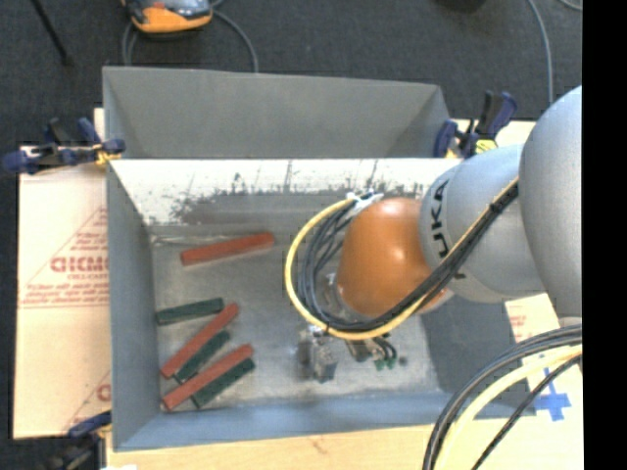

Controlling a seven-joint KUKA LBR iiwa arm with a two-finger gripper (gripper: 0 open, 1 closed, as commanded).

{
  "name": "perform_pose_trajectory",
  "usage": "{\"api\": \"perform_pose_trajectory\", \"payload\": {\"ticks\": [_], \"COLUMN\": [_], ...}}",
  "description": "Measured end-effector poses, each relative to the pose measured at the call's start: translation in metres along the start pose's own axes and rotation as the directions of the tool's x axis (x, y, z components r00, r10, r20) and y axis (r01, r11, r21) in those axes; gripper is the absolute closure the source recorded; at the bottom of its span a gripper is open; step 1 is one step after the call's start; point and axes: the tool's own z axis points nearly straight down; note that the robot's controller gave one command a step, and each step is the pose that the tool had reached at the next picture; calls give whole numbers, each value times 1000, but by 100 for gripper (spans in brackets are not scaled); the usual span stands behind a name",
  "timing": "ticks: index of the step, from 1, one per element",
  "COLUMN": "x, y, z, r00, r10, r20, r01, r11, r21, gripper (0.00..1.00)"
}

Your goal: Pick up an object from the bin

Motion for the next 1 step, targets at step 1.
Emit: {"api": "perform_pose_trajectory", "payload": {"ticks": [1], "x": [0], "y": [0], "z": [0], "r00": [1000], "r10": [0], "r20": [0], "r01": [0], "r11": [1000], "r21": [0], "gripper": [100]}}
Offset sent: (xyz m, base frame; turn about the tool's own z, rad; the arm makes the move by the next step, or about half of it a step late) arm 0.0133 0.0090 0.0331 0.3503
